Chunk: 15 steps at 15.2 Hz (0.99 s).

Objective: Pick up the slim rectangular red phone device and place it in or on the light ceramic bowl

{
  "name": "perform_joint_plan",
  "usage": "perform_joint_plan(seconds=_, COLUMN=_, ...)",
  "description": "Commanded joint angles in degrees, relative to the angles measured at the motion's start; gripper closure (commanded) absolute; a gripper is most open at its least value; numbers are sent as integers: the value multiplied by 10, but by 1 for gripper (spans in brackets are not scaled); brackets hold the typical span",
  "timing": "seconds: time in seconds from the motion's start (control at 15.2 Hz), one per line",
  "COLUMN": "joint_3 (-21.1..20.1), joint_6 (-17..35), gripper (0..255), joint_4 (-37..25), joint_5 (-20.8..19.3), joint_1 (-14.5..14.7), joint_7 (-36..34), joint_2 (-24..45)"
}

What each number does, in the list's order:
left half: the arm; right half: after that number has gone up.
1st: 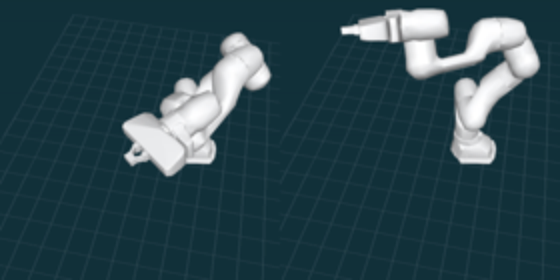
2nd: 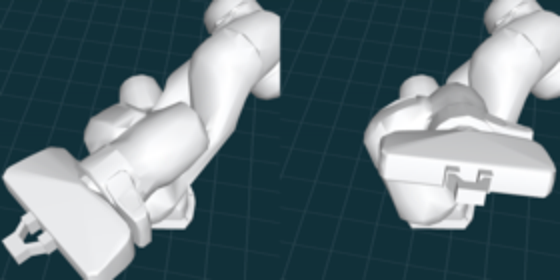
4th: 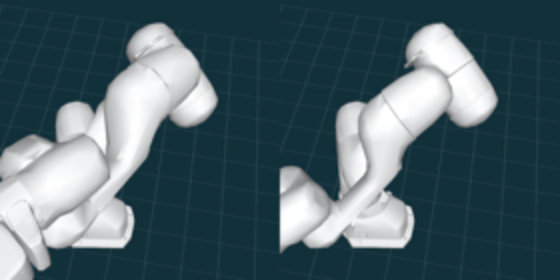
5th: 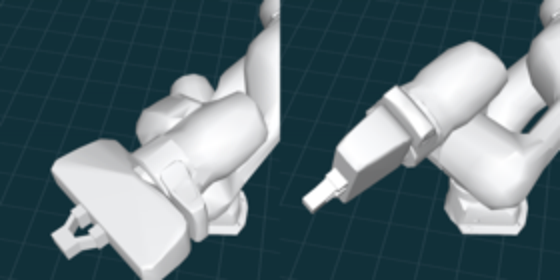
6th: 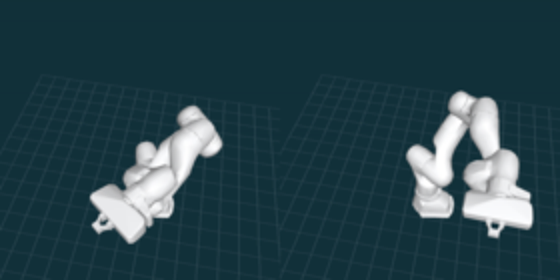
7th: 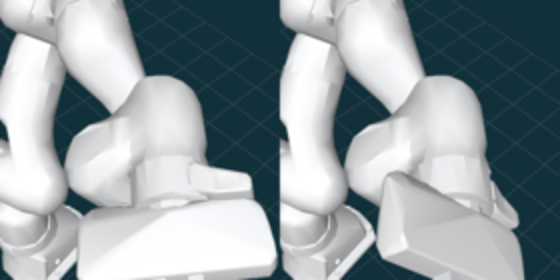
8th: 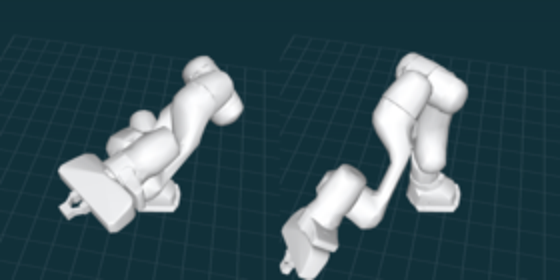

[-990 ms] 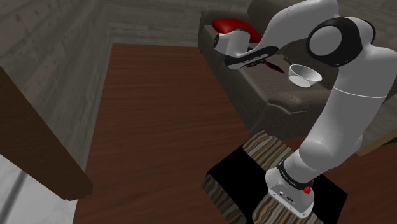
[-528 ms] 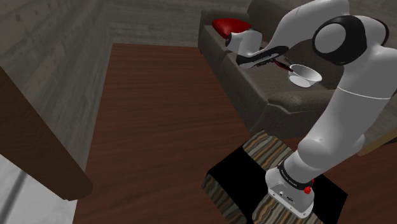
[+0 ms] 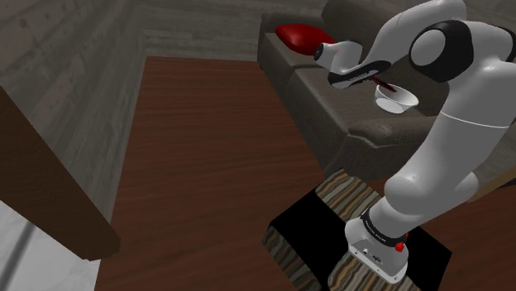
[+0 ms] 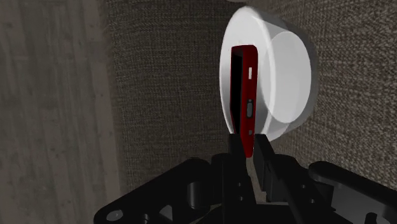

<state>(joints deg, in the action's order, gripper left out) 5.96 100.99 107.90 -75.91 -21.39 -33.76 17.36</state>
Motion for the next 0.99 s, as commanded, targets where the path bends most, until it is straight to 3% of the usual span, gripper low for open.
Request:
perform_joint_plan(seconds=0.0, joint_3=12, joint_6=27, gripper=255, joint_4=-11, joint_5=-12, joint_1=-18, joint_7=8, joint_2=9)
perform_joint_plan(seconds=0.66, joint_3=64, joint_6=151, gripper=255, joint_4=-99, joint_5=-49, joint_1=-111, joint_7=52, joint_2=74)
perform_joint_plan(seconds=0.92, joint_3=65, joint_6=156, gripper=255, joint_4=-94, joint_5=-55, joint_1=-111, joint_7=31, joint_2=90)
